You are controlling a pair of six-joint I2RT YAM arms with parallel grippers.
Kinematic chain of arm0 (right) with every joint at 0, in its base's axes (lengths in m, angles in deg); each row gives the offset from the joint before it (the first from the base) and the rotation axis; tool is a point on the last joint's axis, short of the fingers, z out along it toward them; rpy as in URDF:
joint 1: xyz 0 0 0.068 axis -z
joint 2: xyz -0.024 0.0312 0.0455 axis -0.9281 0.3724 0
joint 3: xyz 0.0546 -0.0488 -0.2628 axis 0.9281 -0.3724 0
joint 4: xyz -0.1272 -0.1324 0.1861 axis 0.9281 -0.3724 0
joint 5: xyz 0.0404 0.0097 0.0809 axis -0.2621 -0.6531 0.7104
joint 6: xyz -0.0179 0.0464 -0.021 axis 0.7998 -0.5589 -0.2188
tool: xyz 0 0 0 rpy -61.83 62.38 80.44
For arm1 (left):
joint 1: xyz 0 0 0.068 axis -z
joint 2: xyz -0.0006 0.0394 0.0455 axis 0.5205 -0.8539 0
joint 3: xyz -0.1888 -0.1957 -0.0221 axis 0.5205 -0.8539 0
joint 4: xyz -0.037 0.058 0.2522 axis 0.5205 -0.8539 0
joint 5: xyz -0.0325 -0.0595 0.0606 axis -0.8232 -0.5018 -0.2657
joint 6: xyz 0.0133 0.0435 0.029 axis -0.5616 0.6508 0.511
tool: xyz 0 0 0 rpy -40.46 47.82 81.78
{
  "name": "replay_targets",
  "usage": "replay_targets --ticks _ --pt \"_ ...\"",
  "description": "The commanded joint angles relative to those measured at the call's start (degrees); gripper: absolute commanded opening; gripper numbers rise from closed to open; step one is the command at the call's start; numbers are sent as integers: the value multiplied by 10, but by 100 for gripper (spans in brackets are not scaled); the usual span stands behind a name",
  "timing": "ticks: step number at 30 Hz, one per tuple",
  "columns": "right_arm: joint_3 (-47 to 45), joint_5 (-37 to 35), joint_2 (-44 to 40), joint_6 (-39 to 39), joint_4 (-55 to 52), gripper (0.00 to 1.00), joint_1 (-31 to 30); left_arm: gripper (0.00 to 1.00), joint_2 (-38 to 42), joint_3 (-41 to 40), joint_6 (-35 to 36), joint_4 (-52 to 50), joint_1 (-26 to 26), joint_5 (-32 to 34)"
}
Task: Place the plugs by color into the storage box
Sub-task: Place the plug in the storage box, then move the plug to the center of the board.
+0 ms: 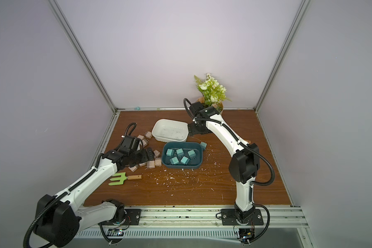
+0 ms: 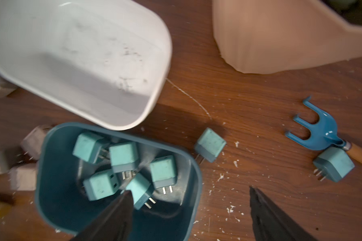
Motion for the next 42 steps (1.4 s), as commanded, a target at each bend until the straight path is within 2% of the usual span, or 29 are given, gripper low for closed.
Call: replay_targets --ticks 1,9,16,25,31,34,38,42 --pt "-9 -3 19 -40 23 90 24 100 3 11 0 -5 3 0" --pt "8 20 117 -65 74 91 33 100 8 15 5 -16 4 -2" --pt "-29 12 139 -57 94 89 35 100 5 22 25 -17 4 -14" --pt "-163 4 77 -51 145 75 58 100 -27 36 48 2 8 -35" --pt "-235 6 25 -41 174 75 91 100 -83 70 56 23 29 -35" --pt "-243 16 6 -27 175 78 106 100 -118 83 57 42 48 -36" --pt "-249 37 -41 -1 171 89 126 100 -177 112 61 59 75 -39" --pt "-275 57 -101 23 179 91 159 100 -235 148 69 68 100 -46"
